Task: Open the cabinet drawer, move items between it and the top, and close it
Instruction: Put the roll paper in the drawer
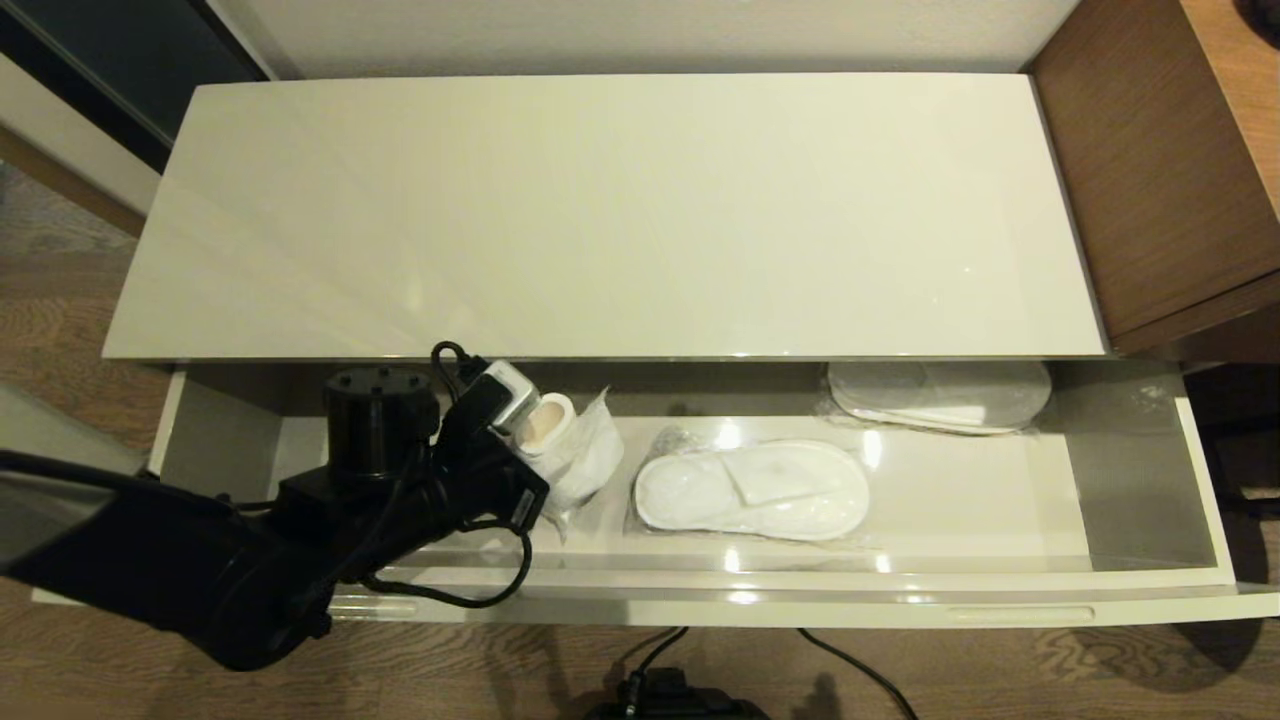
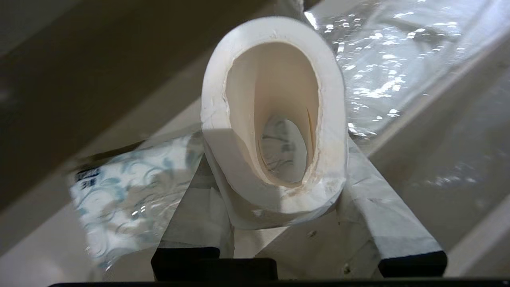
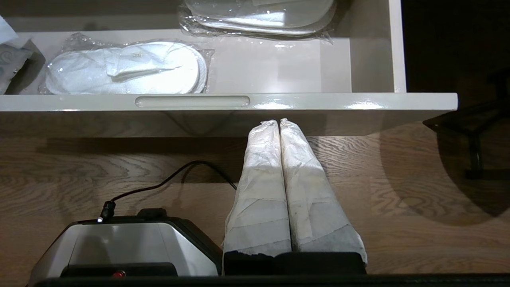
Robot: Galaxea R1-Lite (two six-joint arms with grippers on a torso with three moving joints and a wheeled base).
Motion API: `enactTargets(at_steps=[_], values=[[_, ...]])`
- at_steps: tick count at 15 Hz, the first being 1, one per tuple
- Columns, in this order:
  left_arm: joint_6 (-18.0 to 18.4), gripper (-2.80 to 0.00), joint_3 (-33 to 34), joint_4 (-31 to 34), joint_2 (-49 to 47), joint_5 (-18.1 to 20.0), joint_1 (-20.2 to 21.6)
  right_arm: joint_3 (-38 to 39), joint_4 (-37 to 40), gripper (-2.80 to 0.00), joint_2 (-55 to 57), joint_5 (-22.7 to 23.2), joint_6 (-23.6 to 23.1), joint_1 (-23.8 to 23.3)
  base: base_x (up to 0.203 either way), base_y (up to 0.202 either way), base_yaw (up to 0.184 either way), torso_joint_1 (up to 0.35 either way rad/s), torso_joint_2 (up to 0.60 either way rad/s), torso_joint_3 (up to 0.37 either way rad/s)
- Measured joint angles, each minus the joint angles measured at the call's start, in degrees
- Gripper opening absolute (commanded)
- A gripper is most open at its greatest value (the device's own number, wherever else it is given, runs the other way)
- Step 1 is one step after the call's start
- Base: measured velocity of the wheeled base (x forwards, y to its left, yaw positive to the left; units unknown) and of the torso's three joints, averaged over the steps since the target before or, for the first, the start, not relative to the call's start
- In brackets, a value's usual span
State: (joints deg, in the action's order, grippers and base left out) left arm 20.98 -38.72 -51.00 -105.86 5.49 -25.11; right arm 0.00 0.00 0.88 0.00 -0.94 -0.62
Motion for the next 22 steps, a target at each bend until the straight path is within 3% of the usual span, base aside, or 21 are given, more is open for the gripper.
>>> enactTargets(at_steps=[3, 7, 9, 11, 13, 16, 22], values=[[-1.9, -2.80, 0.2, -1.7, -0.8, -4.0, 0.1, 0.0, 0.0, -2.80, 0.0, 0.0, 0.0, 0.0, 0.000, 0.000, 0.000, 0.000, 0.00, 0.000], [-5.7, -2.80, 0.1, -9.6, -3.2, -9.8, 0.1, 0.0, 0.0, -2.80, 0.0, 0.0, 0.0, 0.0, 0.000, 0.000, 0.000, 0.000, 0.00, 0.000], [-5.6, -2.80, 0.0, -10.8, -4.1, -11.0, 0.0, 0.0, 0.0, -2.80, 0.0, 0.0, 0.0, 0.0, 0.000, 0.000, 0.000, 0.000, 0.00, 0.000], [-3.8, -2.80, -0.7, -15.2, -5.1, -14.9, 0.1, 0.0, 0.0, -2.80, 0.0, 0.0, 0.0, 0.0, 0.000, 0.000, 0.000, 0.000, 0.00, 0.000], [-2.9, -2.80, -1.9, -15.9, -5.6, -15.6, 0.1, 0.0, 0.0, -2.80, 0.0, 0.0, 0.0, 0.0, 0.000, 0.000, 0.000, 0.000, 0.00, 0.000], [-3.0, -2.80, -4.0, -16.3, -6.0, -19.5, 0.2, 0.0, 0.0, -2.80, 0.0, 0.0, 0.0, 0.0, 0.000, 0.000, 0.000, 0.000, 0.00, 0.000], [-2.9, -2.80, -3.9, -21.8, -8.4, -23.0, 0.2, 0.0, 0.0, -2.80, 0.0, 0.0, 0.0, 0.0, 0.000, 0.000, 0.000, 0.000, 0.00, 0.000]])
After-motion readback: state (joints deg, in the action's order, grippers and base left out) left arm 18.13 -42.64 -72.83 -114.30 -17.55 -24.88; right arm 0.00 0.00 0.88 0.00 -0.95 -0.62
